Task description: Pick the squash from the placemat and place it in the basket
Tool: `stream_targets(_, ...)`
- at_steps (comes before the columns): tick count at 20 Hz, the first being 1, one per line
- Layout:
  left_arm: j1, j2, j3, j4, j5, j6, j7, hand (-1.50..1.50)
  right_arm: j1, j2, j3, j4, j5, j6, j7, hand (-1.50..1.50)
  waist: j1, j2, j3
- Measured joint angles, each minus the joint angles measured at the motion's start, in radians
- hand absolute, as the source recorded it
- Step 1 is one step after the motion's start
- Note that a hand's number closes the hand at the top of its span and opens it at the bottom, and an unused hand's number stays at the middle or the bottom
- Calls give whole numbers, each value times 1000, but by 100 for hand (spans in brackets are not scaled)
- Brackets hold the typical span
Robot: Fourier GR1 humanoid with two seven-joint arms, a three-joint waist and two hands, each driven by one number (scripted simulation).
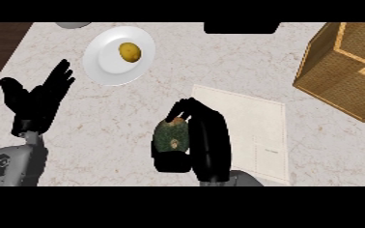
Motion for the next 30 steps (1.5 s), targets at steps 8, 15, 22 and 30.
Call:
stream_targets(8, 10, -8, 1, -7, -4, 2, 4, 0, -167, -3, -88, -164, 170, 106, 184, 150, -8, -2, -1)
stream_targets(15, 25, -16, 0, -8, -16, 5, -18, 0, -331, -9, -281, -159, 190, 233, 210, 150, -6, 0, -1)
stream_targets(22, 34, -31, -9, -20, -25, 11, -18, 0, -486, -55, -506, -73, 180, 315, 177, 150, -3, 1, -1)
stream_targets(30, 26, -36, -10, -19, -35, 17, -12, 0, -548, -184, -671, 66, 204, 368, 126, 150, -4, 3, 0)
